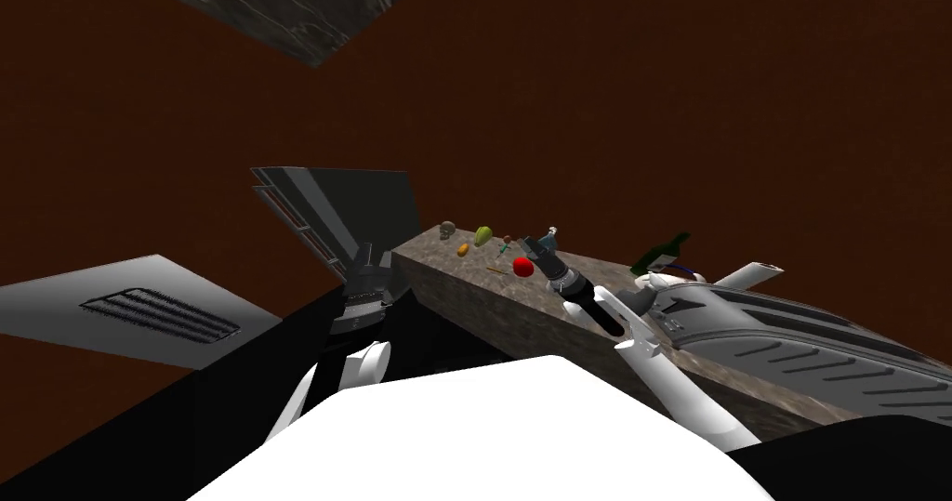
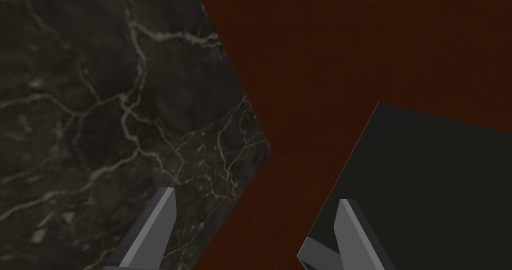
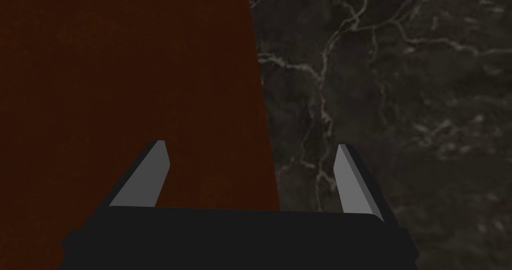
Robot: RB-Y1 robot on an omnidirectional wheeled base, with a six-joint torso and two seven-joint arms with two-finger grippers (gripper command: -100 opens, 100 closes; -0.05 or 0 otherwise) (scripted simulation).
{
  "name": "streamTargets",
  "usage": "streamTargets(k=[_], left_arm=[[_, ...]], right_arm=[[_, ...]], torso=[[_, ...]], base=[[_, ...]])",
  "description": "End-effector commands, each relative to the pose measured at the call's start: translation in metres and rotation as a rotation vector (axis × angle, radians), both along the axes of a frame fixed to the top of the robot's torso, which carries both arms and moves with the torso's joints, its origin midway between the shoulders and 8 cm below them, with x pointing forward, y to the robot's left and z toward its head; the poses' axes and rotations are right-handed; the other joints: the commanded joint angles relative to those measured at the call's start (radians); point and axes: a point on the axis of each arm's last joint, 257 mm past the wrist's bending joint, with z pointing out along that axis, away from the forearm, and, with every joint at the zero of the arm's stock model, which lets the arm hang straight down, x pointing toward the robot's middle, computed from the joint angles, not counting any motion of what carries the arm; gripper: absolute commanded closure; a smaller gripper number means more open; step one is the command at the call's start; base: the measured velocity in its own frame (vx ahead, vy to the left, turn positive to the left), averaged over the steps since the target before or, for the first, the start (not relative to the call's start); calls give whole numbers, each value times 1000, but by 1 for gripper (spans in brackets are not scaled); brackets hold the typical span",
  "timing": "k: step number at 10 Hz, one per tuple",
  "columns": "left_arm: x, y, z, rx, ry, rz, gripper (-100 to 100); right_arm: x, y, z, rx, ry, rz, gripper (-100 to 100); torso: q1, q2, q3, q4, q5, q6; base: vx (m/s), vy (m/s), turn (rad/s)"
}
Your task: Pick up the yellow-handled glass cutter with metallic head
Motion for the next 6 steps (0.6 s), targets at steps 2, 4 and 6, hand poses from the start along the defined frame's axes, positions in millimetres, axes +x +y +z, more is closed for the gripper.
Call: streamTargets(k=[2, 4, 6], left_arm=[[0, 0, 0, 0, 0, 0, 0], [0, 0, 0, 0, 0, 0, 0], [0, 0, 0, 0, 0, 0, 0]], right_arm=[[6, -5, -27, -121, 25, 0, -100], [10, -9, -46, -210, 43, 0, -100], [12, -15, -65, -301, 61, 2, -100]], torso=[[0, 0, 0, 0, 0, 1], [0, 0, 0, 0, 0, 1], [1, 0, 0, 0, 0, 1]], base=[[14, 19, 142], [18, 23, 167], [26, 30, 124]])
